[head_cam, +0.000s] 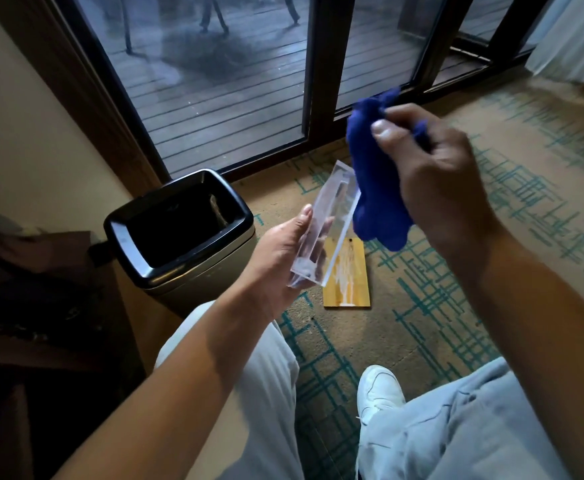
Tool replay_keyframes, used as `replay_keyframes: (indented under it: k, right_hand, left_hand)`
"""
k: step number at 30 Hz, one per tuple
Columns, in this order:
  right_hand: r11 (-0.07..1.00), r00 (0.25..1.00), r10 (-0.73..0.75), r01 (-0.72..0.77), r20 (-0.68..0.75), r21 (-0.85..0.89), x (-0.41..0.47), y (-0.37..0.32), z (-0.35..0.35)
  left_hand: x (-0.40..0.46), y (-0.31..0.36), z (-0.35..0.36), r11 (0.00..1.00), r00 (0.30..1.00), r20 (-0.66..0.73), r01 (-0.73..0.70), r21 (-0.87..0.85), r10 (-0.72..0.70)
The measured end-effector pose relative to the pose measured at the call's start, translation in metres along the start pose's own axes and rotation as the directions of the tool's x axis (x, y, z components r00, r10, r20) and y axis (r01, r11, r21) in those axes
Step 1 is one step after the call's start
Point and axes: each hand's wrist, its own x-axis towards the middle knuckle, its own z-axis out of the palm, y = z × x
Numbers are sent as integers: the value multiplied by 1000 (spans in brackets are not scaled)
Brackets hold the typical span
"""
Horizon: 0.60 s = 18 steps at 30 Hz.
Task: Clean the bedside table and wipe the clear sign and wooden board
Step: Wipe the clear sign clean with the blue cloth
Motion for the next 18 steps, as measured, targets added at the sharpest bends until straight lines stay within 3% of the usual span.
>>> replay_keyframes:
  k: [2, 4, 7, 10, 14, 17, 18]
  right_hand:
    - [937, 990, -134, 139, 37, -319, 1, 5, 10]
    - [855, 979, -182, 205, 95, -477, -3, 10, 19]
    - [879, 979, -105, 173, 173, -444, -16, 12, 30]
    - [909, 956, -69, 178, 284, -378, -31, 10, 37]
    - [915, 907, -63, 220, 417, -339, -46, 3, 36]
    - [934, 870, -66, 226, 489, -275, -48, -2, 29]
    - [945, 856, -77, 226, 512, -237, -48, -3, 26]
  left_hand:
    - [2, -3, 3, 999, 1000, -9, -22, 30, 22]
    - [6, -5, 5, 996, 996, -50, -67, 53, 70]
    - [12, -2, 6, 994, 984, -161, -58, 91, 72]
    - [17, 6, 5, 996, 972, -219, -86, 22, 89]
    - [16, 4, -4, 992, 970, -208, -112, 62, 122]
    - [13, 1, -10, 989, 984, -102, -145, 31, 147]
    - [12, 2, -11, 987, 985, -103, -129, 92, 138]
